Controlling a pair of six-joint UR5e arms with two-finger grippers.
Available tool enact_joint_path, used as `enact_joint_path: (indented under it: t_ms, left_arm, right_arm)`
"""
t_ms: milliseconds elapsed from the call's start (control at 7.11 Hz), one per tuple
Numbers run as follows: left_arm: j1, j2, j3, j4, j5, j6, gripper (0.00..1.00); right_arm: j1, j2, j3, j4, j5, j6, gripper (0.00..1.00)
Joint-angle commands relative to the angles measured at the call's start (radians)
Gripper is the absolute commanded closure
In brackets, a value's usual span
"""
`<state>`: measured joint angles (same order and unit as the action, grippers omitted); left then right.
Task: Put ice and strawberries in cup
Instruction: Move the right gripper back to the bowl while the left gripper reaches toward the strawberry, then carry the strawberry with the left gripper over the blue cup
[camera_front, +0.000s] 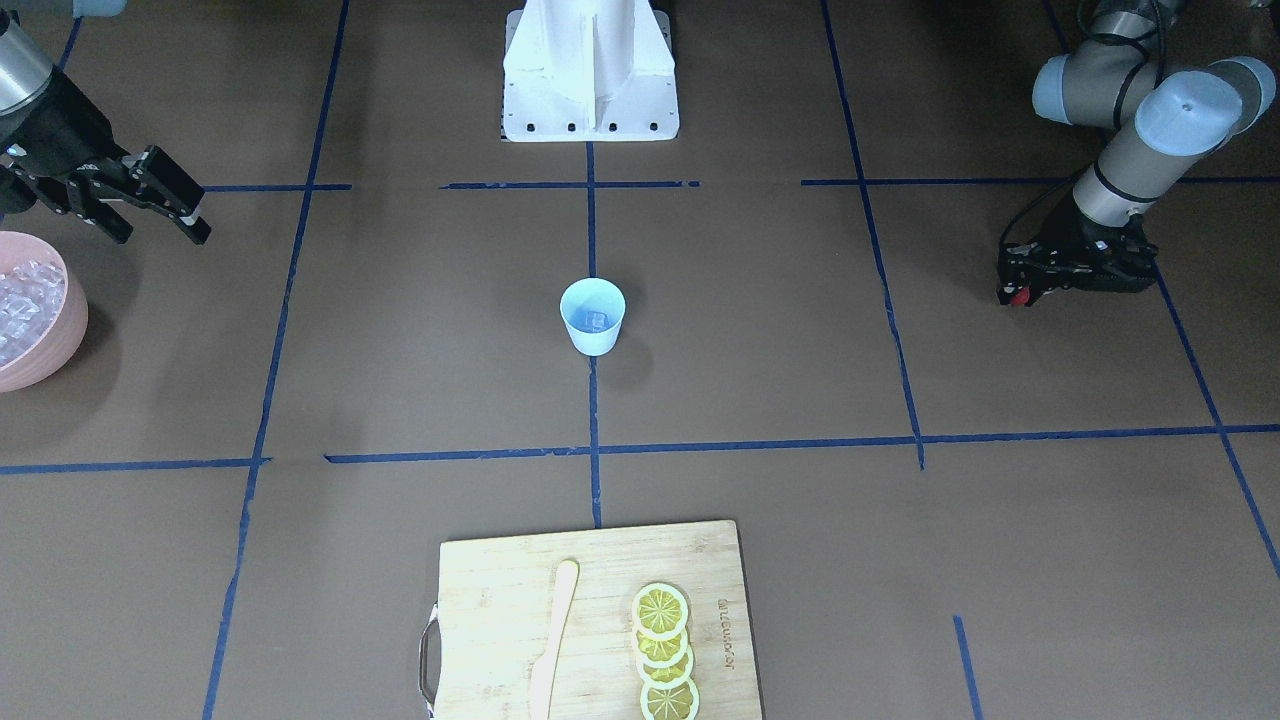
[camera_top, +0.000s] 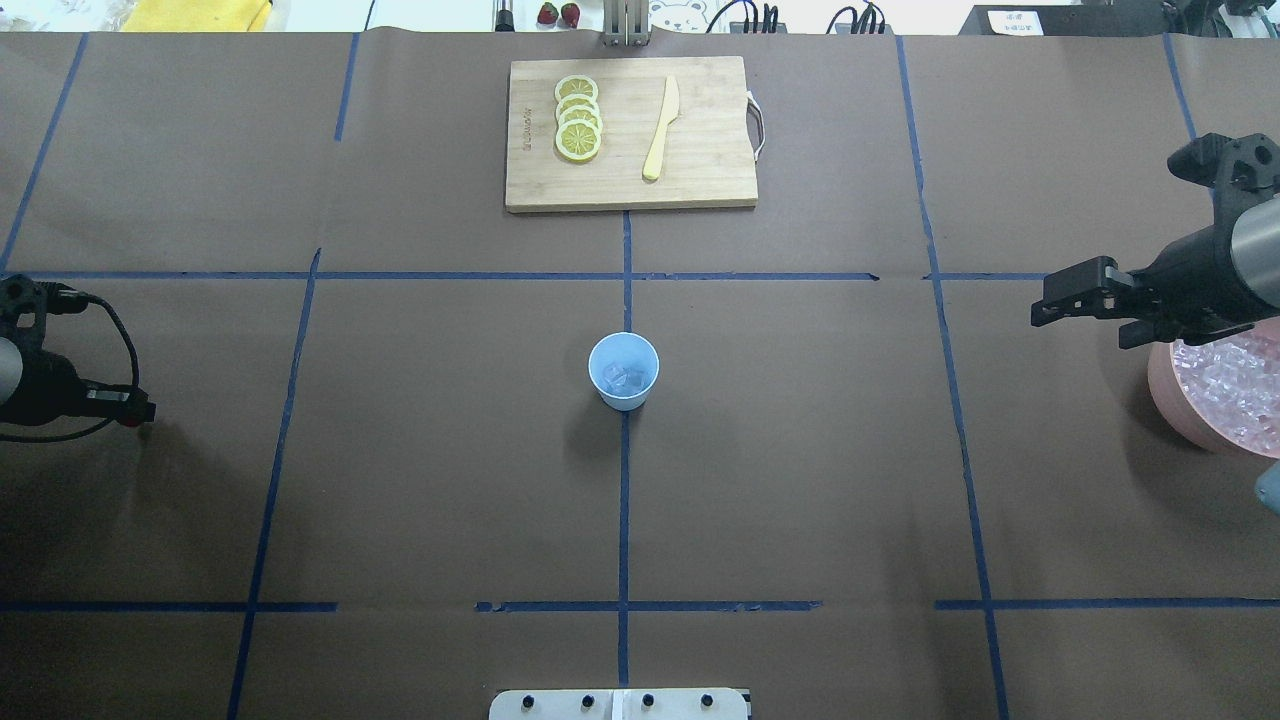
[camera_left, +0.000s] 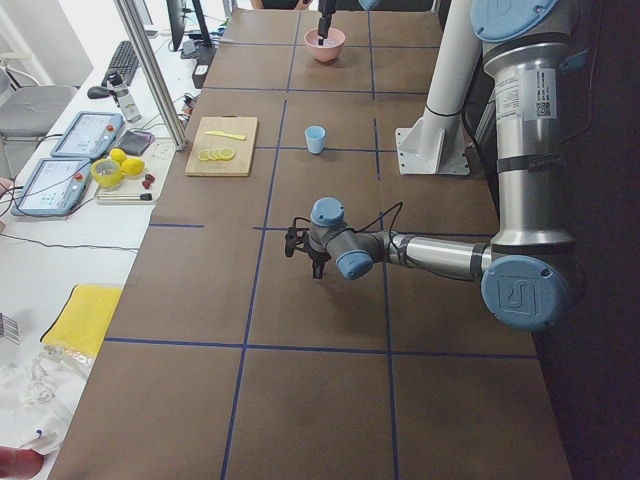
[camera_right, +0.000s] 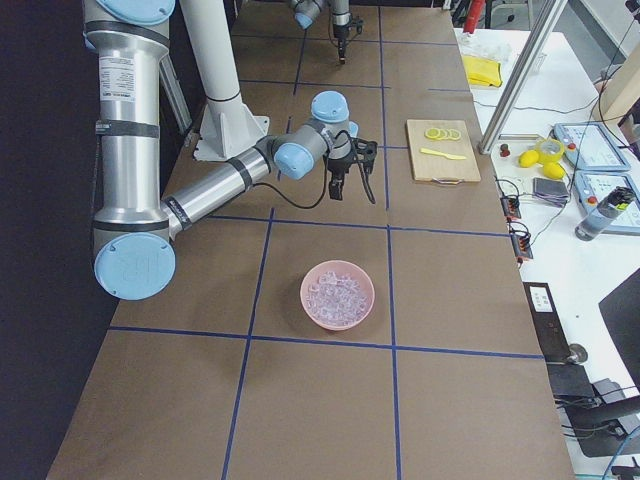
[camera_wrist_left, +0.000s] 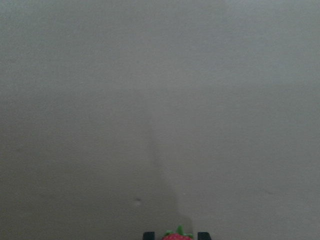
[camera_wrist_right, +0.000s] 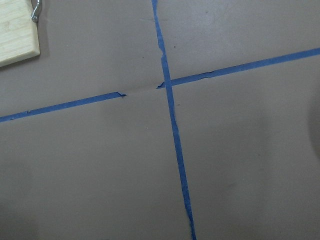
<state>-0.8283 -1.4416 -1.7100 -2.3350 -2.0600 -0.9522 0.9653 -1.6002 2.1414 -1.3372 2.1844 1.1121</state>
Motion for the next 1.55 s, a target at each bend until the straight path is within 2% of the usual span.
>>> enact_joint_path:
  t_ms: [0, 141, 281, 704, 844, 985, 1126, 1267, 1407]
  left_arm:
    - [0.008, -0.006, -0.141, 0.008, -0.003, -0.162, 1.00]
    - [0.014, -0.017, -0.214, 0.010, -0.008, -0.236, 1.00]
    - [0.015, -0.098, -0.264, 0.046, -0.009, -0.335, 1.00]
    - [0.157, -0.568, -0.295, 0.459, 0.011, -0.560, 1.00]
    - [0.240, -0.686, -0.284, 0.587, 0.126, -0.579, 1.00]
    - [0.352, -0.754, -0.226, 0.605, 0.253, -0.579, 1.00]
    - [0.371, -0.866, -0.079, 0.603, 0.305, -0.579, 1.00]
    - [0.371, -0.894, -0.015, 0.603, 0.308, -0.573, 1.00]
    - [0.370, -0.893, -0.011, 0.605, 0.317, -0.570, 1.00]
  right_arm:
    - [0.024, -0.003, 0.002, 0.000, 0.005, -0.002, 0.00]
    - [0.041, -0.004, 0.002, -0.002, 0.006, -0.003, 0.00]
    - [0.058, -0.013, -0.001, -0.002, 0.006, -0.035, 0.00]
    - [0.111, -0.061, -0.005, -0.002, 0.014, -0.139, 0.00]
    - [0.130, -0.079, -0.005, 0.000, 0.020, -0.170, 0.00]
    - [0.138, -0.084, -0.006, 0.000, 0.029, -0.188, 0.00]
    - [0.138, -0.086, -0.006, 0.000, 0.029, -0.190, 0.00]
    - [0.138, -0.087, -0.006, 0.000, 0.029, -0.190, 0.00]
    - [0.138, -0.089, -0.006, 0.000, 0.029, -0.190, 0.00]
